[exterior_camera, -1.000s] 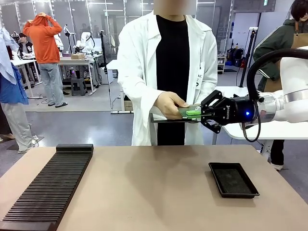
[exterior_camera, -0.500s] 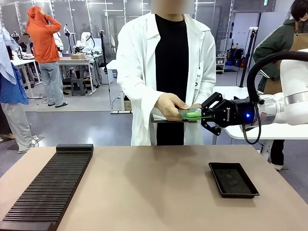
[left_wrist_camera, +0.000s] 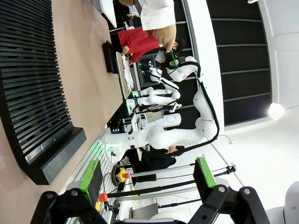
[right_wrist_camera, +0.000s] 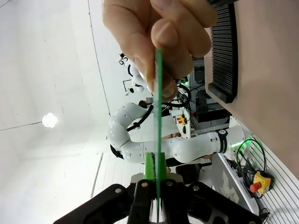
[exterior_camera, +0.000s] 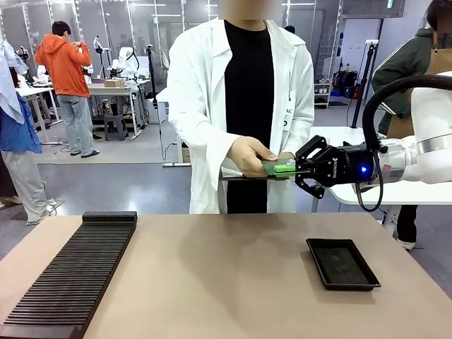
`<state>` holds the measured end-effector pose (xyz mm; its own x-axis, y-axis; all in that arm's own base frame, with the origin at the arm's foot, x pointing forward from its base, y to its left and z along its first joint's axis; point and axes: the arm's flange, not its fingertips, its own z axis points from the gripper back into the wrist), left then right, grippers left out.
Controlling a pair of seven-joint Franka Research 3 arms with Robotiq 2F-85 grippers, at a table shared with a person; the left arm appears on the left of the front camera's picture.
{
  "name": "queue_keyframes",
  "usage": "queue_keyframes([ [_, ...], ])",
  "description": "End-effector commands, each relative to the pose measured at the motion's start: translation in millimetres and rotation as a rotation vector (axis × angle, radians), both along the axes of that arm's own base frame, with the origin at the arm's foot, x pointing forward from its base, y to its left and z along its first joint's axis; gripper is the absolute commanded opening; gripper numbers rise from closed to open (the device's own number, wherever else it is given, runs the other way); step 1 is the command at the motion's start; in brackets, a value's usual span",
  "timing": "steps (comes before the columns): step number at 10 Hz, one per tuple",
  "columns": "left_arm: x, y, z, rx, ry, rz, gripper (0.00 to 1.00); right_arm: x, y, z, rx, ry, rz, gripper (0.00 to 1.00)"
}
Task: Inspect the PCB.
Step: Place the Blank PCB in the ESD tray.
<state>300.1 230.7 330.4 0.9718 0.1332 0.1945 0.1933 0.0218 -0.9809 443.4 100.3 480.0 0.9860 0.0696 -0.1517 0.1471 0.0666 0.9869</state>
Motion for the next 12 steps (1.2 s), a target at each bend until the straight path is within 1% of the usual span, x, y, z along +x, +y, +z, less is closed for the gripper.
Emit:
queue_keyframes([
  [1, 0.6, 0.1, 0.2, 0.004, -0.002, 0.004, 1.00, 1.4, 1.4, 3.6, -0.002, -0.008, 0.003, 0.00],
  [12, 0.6, 0.1, 0.2, 0.004, -0.002, 0.004, 1.00, 1.4, 1.4, 3.6, -0.002, -0.008, 0.003, 0.00],
])
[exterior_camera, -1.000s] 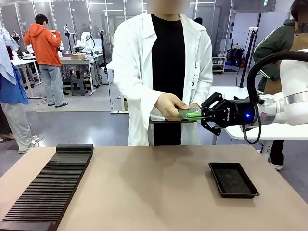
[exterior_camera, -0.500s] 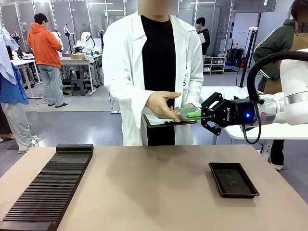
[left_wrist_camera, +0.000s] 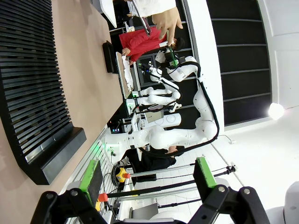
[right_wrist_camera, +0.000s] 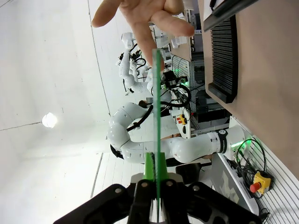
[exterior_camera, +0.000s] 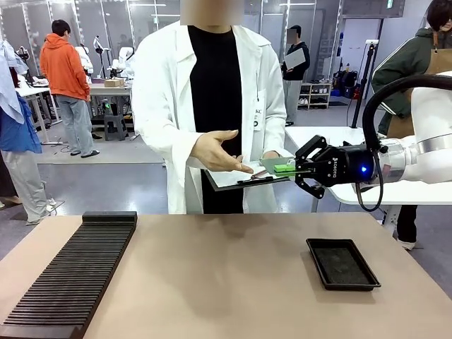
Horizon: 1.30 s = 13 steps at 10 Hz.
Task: Inspect the PCB.
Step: Place the Blank PCB in the ESD tray.
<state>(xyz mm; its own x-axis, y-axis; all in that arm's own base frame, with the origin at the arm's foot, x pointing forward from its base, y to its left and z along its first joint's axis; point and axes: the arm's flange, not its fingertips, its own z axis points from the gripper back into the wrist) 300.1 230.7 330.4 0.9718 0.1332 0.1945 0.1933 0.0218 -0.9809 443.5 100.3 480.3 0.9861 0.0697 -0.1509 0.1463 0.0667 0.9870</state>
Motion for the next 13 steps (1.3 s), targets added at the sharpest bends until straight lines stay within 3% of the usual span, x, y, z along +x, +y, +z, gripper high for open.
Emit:
queue_keyframes([
  [1, 1, 0, 0, 0.004, -0.002, 0.004, 1.00, 1, 1, 3, -0.002, -0.007, 0.003, 0.00],
  [7, 1, 0, 0, 0.004, -0.002, 0.004, 1.00, 0, 0, 0, 0.000, 0.000, 0.000, 0.03],
  [8, 1, 0, 0, 0.004, -0.002, 0.004, 1.00, -7, -10, 4, -0.027, -0.048, -0.037, 0.03],
  [9, 1, 0, 0, 0.004, -0.002, 0.004, 1.00, -14, -23, 4, -0.017, -0.049, 0.015, 0.03],
  [13, 1, 0, 0, 0.004, -0.002, 0.004, 1.00, -16, -75, -26, -0.206, -0.102, -0.107, 0.03],
])
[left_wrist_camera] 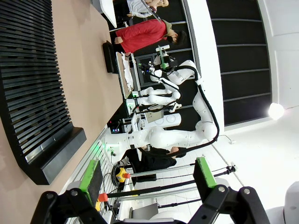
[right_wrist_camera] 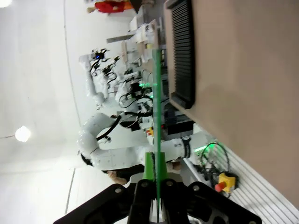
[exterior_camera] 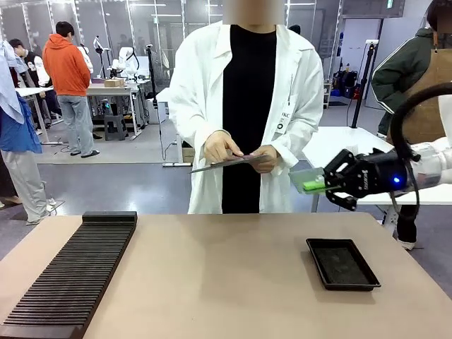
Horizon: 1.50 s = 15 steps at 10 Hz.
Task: Inspect the PCB.
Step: Place the Blank PCB in the ESD tray.
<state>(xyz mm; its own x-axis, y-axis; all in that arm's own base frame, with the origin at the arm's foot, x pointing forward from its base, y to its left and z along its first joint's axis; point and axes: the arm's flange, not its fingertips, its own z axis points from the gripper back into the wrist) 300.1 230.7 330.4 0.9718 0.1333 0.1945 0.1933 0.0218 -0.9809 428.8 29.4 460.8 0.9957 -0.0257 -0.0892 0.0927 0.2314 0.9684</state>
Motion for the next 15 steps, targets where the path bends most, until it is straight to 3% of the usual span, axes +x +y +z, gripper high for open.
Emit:
queue_keyframes([
  [1, 1, 0, 0, 0.004, -0.002, 0.004, 1.00, 3, -16, -14, -0.064, -0.056, -0.066, 0.03],
  [4, 1, 0, 0, 0.004, -0.002, 0.004, 1.00, 21, -41, -41, -0.172, -0.062, -0.100, 0.03],
  [8, 1, 0, 0, 0.004, -0.002, 0.004, 1.00, 52, -64, -83, -0.334, -0.010, -0.072, 0.03],
  [10, 1, 0, 0, 0.004, -0.002, 0.004, 1.00, 65, -64, -105, -0.459, 0.042, -0.041, 0.03],
  [15, 1, 0, 0, 0.004, -0.002, 0.004, 1.00, 77, -53, -138, -0.570, 0.076, -0.063, 0.03],
])
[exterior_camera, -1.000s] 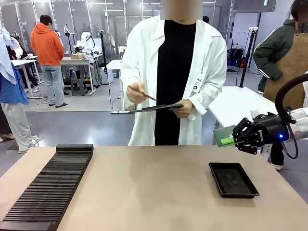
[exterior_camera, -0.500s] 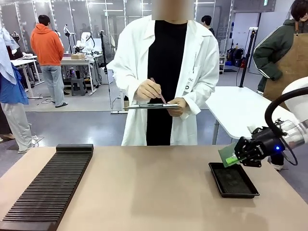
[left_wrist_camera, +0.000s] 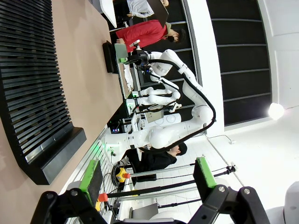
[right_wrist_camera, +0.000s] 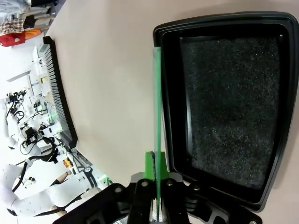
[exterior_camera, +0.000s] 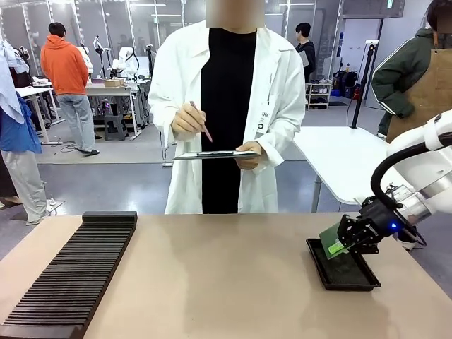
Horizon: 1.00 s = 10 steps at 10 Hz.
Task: Inspect the PCB.
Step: Place the Blank PCB in the ESD tray.
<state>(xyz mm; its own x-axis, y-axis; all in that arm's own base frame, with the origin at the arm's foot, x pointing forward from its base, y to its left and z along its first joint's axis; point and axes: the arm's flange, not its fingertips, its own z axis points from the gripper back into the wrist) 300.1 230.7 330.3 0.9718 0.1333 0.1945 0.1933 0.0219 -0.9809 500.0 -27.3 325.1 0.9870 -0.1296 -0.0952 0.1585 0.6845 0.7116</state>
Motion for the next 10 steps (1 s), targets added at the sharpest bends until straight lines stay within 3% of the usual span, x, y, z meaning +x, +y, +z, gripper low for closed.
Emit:
queue_keyframes([
  [1, 1, 0, 0, 0.004, -0.002, 0.004, 1.00, 7, 6, -8, -0.052, 0.024, -0.021, 0.03],
  [6, 1, 0, 0, 0.004, -0.002, 0.004, 1.00, 6, 12, -22, -0.080, 0.022, -0.020, 0.03],
  [10, 1, 0, 0, 0.004, -0.002, 0.004, 1.00, -2, 13, -16, -0.121, 0.019, -0.023, 0.54],
])
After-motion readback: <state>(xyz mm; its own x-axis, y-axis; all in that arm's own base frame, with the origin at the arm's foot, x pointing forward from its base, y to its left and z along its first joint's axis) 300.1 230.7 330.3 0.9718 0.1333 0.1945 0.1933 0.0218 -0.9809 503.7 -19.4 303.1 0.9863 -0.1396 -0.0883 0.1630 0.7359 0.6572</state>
